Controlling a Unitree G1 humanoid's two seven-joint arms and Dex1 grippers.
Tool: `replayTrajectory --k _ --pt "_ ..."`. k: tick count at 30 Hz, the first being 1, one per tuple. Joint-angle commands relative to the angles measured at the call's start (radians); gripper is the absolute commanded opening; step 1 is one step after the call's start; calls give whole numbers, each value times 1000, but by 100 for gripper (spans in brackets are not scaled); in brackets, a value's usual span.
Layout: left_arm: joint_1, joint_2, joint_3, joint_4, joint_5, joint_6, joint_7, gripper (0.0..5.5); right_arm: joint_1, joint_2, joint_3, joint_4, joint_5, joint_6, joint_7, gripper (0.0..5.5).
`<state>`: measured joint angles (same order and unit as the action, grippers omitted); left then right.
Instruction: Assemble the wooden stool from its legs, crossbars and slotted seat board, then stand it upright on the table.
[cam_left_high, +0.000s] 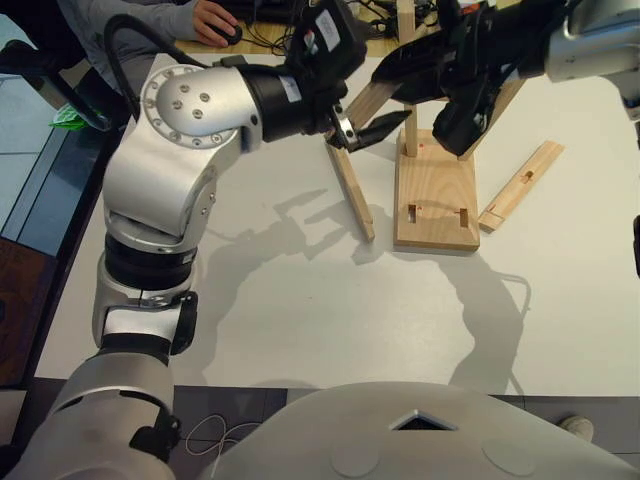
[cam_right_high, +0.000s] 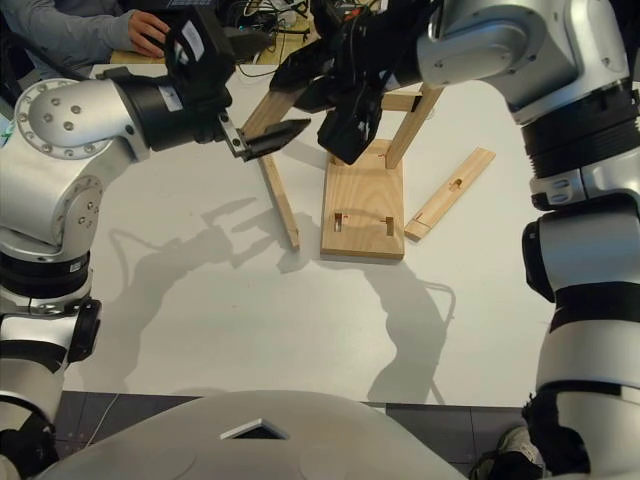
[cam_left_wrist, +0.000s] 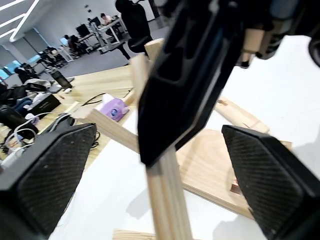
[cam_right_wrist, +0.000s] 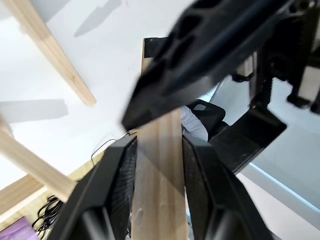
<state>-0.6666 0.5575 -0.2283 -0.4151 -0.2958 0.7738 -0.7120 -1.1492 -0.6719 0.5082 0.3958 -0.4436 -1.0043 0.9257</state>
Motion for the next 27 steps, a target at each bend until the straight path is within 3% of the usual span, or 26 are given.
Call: replayTrajectory --k 1,8,16,24,27 --pt "21 52 -54 30 35 12 -34 418 -20 7 15 -7 -8 -33 2 129" --pt "50 83 -104 57 37 19 -102 323 4 -6 54 -42 -12 -93 18 129" --pt "49 63 -81 -13 -75 136 -145 200 70 -37 113 -99 -1 -125 52 129" --pt "106 47 -92 -34 -156 252 -134 68 78 -29 124 -132 3 -119 51 129" --pt "107 35 -96 -32 -159 265 -122 42 85 -29 127 -145 8 -110 49 129"
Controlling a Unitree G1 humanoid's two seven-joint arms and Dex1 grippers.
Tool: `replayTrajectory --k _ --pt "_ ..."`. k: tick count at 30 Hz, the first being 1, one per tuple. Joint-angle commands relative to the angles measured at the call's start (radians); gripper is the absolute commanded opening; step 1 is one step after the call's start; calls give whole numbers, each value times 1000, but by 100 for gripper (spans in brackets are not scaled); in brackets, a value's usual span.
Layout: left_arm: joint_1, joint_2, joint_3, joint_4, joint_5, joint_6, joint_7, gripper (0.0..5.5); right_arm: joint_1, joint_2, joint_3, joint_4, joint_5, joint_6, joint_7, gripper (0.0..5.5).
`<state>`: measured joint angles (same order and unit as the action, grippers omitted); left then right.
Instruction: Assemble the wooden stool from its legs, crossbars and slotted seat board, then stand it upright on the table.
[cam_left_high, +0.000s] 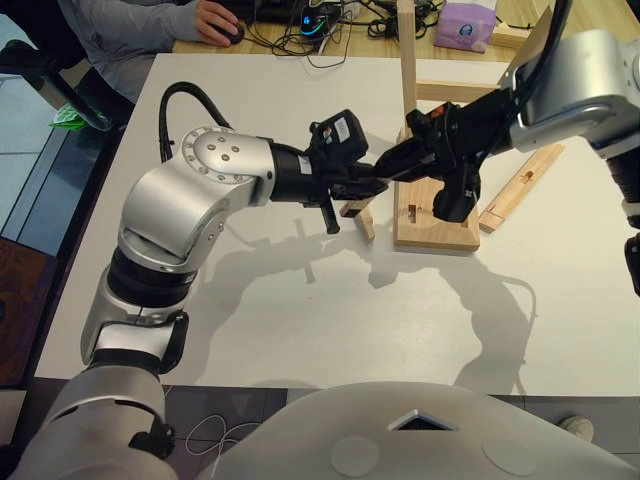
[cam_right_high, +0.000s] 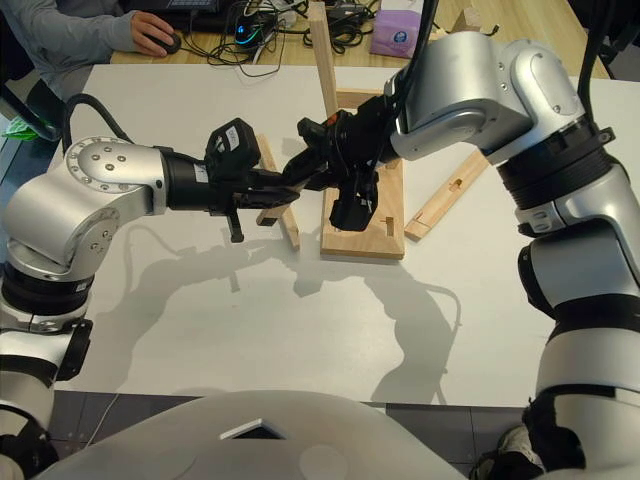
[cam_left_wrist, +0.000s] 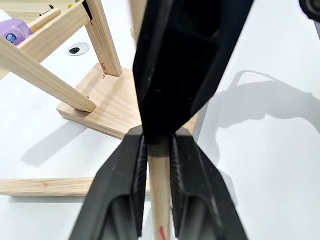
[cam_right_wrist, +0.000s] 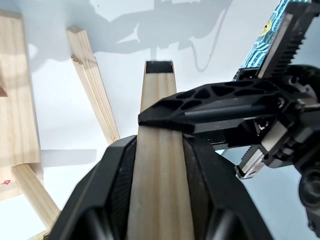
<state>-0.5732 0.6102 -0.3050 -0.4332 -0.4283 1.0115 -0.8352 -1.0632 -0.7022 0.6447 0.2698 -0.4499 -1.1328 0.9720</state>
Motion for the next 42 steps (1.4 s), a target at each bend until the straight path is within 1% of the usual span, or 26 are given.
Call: replayTrajectory --k 1,5,6,8,9,10,11,13,16,17,20,21,22,23,25,27,28,30,34,39,42 --pt "12 -22 -20 -10 -25 28 8 42 2 1 -10 -24 17 24 3 129" --pt "-6 -47 -2 -3 -29 42 34 42 20 -1 -20 -41 22 65 6 129" --pt "-9 -49 1 -5 -31 43 36 42 21 -2 -29 -42 18 76 2 165" --pt "-6 -48 12 -6 -30 38 44 42 16 -24 -62 -31 17 105 -5 198" --pt "-2 -49 20 -3 -29 36 50 42 15 -38 -79 -24 18 116 -7 223" --pt "4 -51 41 0 -29 34 63 42 21 -64 -105 -16 22 130 -10 228" --pt "8 -55 61 3 -30 33 76 42 30 -84 -125 -12 26 140 -15 251" --pt "20 -59 101 14 -29 25 106 42 60 -115 -162 -16 40 171 -18 277" --pt "67 -99 185 20 -38 3 175 42 148 -155 -224 -58 99 251 -34 337" --pt "88 -127 220 18 -41 -19 207 42 188 -159 -253 -79 127 285 -53 350" --pt "162 -289 329 44 -41 -165 348 42 314 -142 -355 -166 204 407 -126 406" --pt "200 -354 365 63 -36 -252 397 42 353 -133 -387 -199 224 449 -151 429" --pt "237 -418 404 97 -31 -342 444 42 399 -121 -419 -241 244 499 -178 442" --pt "271 -458 425 124 -11 -426 481 42 433 -111 -437 -274 259 538 -194 469" --pt "330 -505 439 175 56 -557 559 42 497 -93 -453 -340 272 605 -212 498" --pt "376 -533 415 223 145 -623 651 42 554 -78 -458 -395 274 651 -223 528" --pt "396 -552 403 248 183 -651 693 42 577 -70 -460 -417 275 670 -228 538" --pt "418 -600 387 319 223 -710 746 41 616 -54 -468 -452 278 712 -241 540" --pt "413 -662 396 455 247 -814 807 41 658 -30 -500 -473 276 765 -275 540" --pt "397 -707 402 524 234 -878 838 41 675 3 -621 -373 225 752 -457 540" --pt "379 -749 381 538 195 -880 828 41 652 18 -642 -332 194 724 -533 540"
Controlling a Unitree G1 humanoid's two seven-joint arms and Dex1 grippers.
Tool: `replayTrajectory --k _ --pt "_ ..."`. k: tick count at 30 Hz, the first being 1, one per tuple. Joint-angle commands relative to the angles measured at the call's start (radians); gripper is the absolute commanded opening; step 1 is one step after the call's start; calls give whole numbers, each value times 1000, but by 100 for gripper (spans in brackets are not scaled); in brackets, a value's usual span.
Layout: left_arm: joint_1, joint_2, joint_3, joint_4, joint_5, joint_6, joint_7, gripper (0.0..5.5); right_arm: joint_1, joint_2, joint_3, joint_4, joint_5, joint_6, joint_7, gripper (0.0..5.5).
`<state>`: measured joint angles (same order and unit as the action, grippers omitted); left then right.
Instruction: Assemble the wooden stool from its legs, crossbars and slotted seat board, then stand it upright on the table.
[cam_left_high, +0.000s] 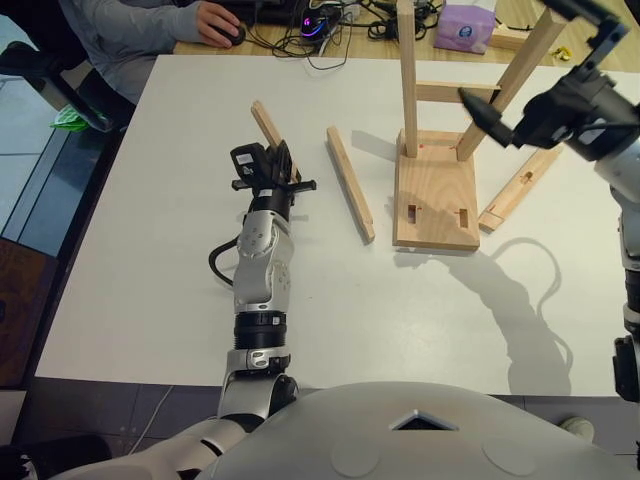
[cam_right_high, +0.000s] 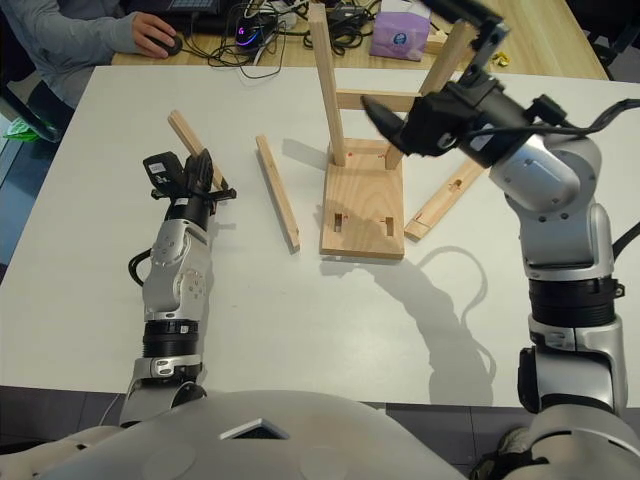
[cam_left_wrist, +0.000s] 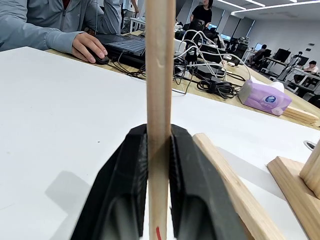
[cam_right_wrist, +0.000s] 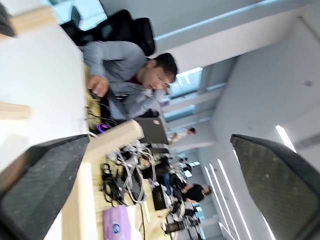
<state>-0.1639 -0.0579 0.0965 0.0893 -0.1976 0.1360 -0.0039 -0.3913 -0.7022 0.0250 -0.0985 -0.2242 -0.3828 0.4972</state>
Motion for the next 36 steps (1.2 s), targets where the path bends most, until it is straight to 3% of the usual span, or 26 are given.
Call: replayTrajectory --k 1,11,20,25,29,36 --pt "-37 -92 -27 18 -53 5 -6 41 -26 21 -23 45 -39 -34 -73 540" --pt "-95 -114 -104 108 -140 76 -19 41 -49 35 -13 66 -44 -55 -116 540" --pt "-165 -218 -177 156 -210 42 -18 41 -50 44 1 84 -52 -59 -122 540" --pt "-162 -143 -187 101 -86 -41 95 41 -36 52 1 73 -55 -53 -126 540" --pt "-112 -54 -212 95 103 31 229 41 -30 59 0 73 -61 -50 -125 540" --pt "-84 -88 -185 89 83 94 230 41 -27 65 -2 77 -65 -48 -125 540"
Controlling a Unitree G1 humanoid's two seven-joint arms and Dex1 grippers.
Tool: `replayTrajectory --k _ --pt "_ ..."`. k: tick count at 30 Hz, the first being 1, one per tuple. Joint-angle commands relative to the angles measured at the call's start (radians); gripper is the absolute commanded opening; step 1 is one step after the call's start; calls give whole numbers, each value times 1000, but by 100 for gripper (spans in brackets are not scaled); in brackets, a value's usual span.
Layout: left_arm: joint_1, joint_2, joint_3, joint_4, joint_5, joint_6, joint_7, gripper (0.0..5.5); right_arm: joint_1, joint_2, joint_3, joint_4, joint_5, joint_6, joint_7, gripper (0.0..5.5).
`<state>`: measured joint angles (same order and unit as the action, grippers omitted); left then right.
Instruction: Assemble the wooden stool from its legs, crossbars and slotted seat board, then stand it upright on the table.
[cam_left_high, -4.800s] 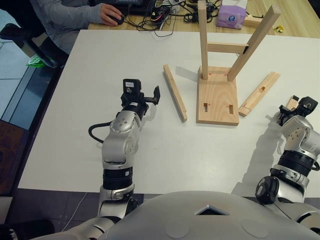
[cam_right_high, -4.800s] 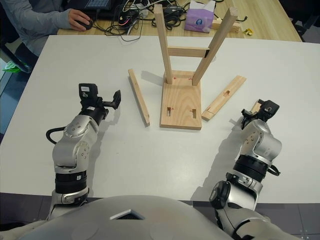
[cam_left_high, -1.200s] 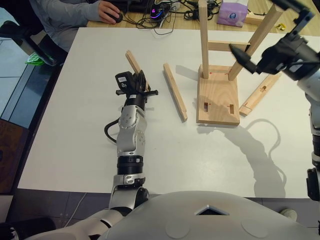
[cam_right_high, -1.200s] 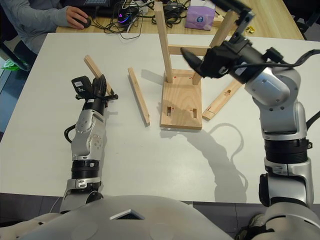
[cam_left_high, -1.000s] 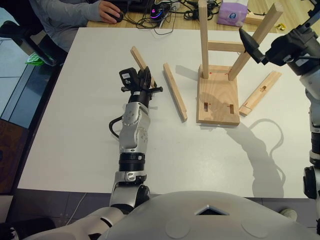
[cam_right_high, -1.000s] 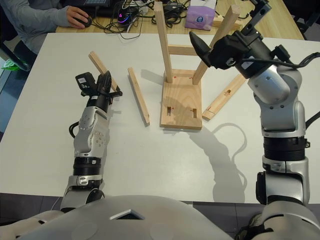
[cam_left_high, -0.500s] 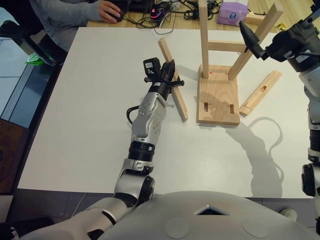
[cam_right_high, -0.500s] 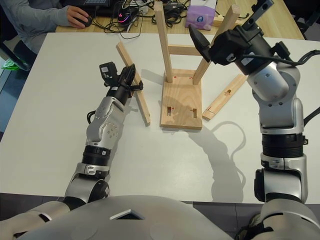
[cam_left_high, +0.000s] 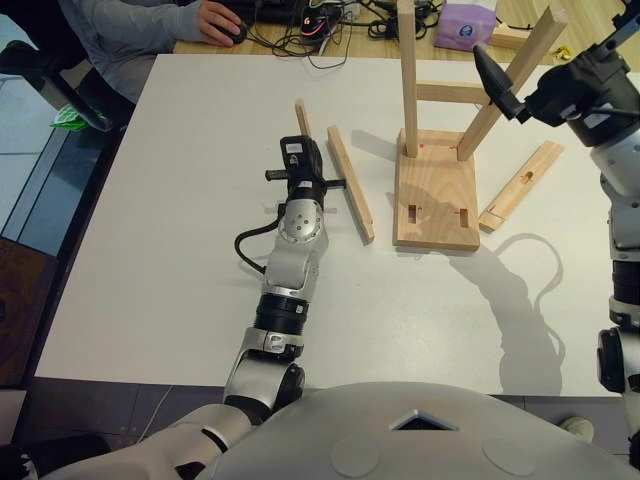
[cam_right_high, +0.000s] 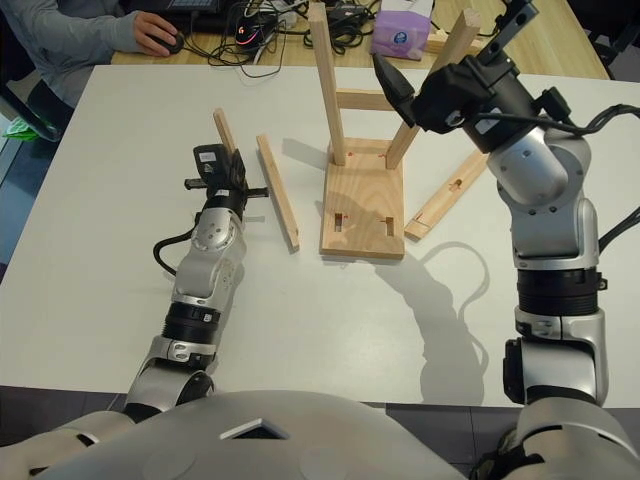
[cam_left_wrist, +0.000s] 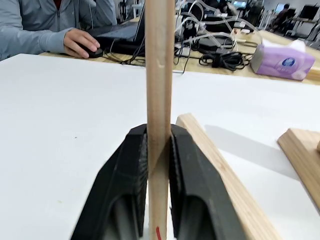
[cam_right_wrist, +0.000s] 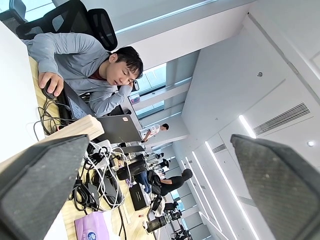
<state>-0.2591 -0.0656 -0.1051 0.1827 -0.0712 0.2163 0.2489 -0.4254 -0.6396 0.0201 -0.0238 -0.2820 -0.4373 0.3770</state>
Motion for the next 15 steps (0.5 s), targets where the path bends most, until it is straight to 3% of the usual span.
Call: replayTrajectory --k 1,8,15 --pt "9 -96 26 -6 -72 15 -35 41 7 3 3 3 -8 6 -5 540" --pt "-9 -181 35 -17 -353 96 -203 41 16 8 2 7 -14 8 -12 540" --pt "-18 -198 50 -21 -504 58 -247 41 25 15 12 11 -15 6 -21 540"
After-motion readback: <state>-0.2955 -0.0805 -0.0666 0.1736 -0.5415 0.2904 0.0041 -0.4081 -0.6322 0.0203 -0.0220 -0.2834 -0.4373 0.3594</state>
